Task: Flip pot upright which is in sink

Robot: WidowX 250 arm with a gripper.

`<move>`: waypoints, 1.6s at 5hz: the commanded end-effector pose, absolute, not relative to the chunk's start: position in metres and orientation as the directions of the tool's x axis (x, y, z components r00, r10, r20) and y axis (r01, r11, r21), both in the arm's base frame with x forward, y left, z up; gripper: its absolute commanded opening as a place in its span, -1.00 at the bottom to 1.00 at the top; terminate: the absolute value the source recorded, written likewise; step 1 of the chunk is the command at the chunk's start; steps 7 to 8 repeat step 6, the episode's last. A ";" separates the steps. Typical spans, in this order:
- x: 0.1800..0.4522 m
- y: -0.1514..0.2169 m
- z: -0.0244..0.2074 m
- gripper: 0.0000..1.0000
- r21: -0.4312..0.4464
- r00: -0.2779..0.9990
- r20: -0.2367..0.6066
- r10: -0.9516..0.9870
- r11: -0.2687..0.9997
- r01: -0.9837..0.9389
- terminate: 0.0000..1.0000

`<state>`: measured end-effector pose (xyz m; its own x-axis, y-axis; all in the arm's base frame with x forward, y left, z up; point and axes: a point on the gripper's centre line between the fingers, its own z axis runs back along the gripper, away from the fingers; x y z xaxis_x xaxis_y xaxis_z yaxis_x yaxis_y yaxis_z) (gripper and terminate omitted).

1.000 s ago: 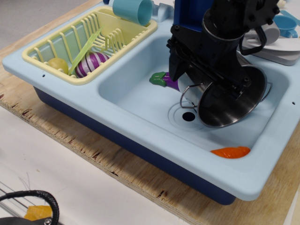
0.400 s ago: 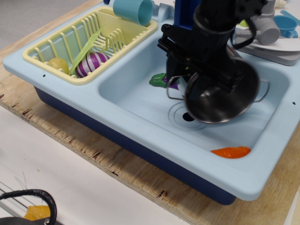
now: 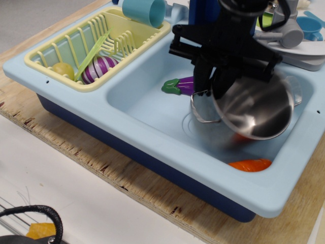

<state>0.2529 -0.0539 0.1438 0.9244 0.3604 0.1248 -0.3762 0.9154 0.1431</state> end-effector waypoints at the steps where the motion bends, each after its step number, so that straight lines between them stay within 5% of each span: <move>1: 0.236 -0.035 0.154 -1.00 0.013 0.809 0.083 0.582 0.811 -0.585 -1.00; 3: 0.238 -0.015 0.119 -1.00 -0.251 0.815 0.322 0.481 0.874 -0.417 -1.00; 4: 0.253 -0.011 0.114 -1.00 -0.257 0.813 0.372 0.448 0.891 -0.373 -1.00; 5: 0.270 -0.009 0.118 1.00 -0.292 0.837 0.356 0.415 0.900 -0.323 -1.00; 6: 0.270 -0.009 0.118 1.00 -0.292 0.837 0.356 0.415 0.900 -0.323 1.00; 8: 0.270 -0.009 0.118 1.00 -0.292 0.837 0.356 0.415 0.900 -0.323 1.00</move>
